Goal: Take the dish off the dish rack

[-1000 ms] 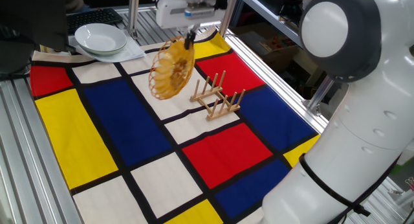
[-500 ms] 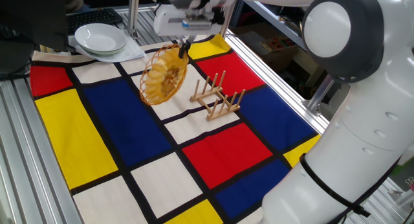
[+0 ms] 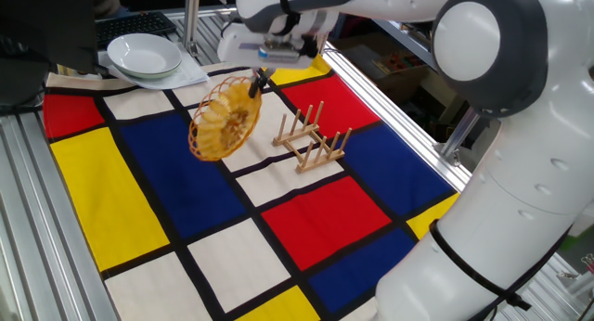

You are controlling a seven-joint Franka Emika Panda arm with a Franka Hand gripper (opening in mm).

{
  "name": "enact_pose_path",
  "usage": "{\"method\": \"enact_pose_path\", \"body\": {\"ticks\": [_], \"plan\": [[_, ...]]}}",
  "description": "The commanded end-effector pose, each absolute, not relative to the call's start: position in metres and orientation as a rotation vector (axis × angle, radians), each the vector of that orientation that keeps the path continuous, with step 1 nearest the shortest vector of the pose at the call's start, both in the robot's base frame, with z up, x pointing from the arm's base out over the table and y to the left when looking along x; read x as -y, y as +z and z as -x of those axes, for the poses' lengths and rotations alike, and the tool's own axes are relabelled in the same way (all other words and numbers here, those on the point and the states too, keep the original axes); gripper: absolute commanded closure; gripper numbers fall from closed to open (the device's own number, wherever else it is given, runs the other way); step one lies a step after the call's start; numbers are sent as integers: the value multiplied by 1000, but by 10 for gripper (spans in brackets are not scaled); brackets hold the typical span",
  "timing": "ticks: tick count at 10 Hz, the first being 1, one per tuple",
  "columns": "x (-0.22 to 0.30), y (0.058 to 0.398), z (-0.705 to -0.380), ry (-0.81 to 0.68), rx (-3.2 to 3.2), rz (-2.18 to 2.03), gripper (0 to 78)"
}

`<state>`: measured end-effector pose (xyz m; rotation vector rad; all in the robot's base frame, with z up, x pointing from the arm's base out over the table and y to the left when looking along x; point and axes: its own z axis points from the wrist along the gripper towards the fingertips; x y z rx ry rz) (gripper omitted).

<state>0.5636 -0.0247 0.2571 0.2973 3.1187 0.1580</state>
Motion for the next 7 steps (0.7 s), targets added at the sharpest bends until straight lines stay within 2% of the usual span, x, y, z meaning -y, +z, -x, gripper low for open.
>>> {"method": "enact_pose_path", "body": {"ticks": [1,7], "plan": [[10,234,-561,281,-3096,-317,764],[-19,194,-549,441,-3039,-351,764]]}}
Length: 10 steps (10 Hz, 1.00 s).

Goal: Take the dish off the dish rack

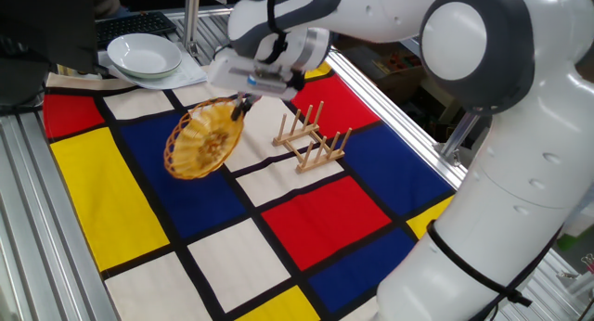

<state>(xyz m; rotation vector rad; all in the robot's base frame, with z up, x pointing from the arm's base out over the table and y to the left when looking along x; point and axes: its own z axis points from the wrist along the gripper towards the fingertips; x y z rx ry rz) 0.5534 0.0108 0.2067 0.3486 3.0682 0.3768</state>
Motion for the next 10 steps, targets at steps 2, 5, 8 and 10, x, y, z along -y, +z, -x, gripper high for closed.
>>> {"method": "enact_pose_path", "body": {"ticks": [2,5,8,10], "plan": [[-17,186,-549,524,-3026,-341,764],[-16,182,-550,638,-3000,-333,764],[-16,182,-550,648,-2984,-309,764],[-16,182,-549,638,-2983,-296,764]]}}
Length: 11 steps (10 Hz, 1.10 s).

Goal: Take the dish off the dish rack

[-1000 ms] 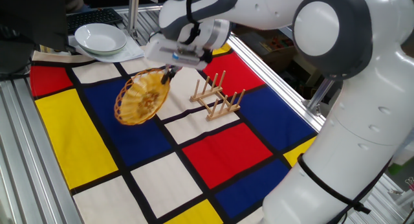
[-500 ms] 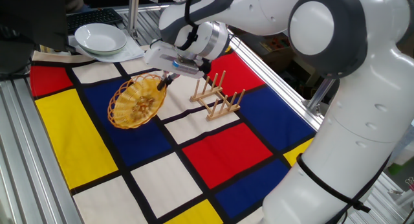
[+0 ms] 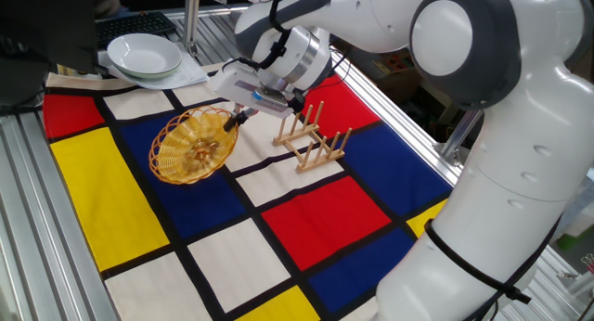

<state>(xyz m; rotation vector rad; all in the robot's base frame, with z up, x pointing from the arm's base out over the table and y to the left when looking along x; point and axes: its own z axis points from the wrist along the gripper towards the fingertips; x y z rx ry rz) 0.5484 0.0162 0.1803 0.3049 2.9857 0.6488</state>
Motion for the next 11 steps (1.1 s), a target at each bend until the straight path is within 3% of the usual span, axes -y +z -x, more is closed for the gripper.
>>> {"method": "enact_pose_path", "body": {"ticks": [1,9,11], "plan": [[-15,181,-548,637,-2984,-295,764],[-13,178,-539,604,-3015,-322,764],[-13,178,-539,474,-3036,-342,764]]}}
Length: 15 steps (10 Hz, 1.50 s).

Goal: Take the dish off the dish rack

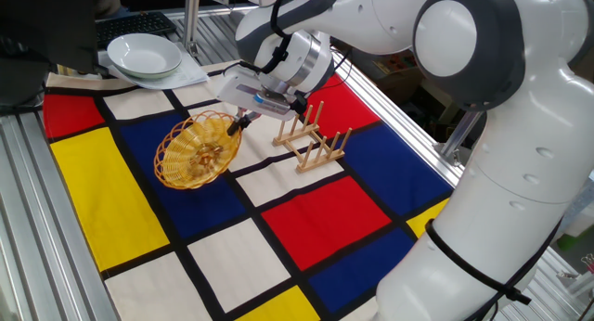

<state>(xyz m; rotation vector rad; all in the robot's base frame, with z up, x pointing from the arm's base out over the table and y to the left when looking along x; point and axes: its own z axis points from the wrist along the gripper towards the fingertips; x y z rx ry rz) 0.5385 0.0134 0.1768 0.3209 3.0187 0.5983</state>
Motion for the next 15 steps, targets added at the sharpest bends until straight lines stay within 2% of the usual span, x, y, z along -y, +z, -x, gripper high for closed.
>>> {"method": "enact_pose_path", "body": {"ticks": [1,8,12,15], "plan": [[-13,178,-539,528,-3055,-377,764],[-13,178,-539,614,-3178,-383,764],[-7,158,-546,671,-3169,-327,764],[-9,149,-547,777,-3146,-335,764]]}}
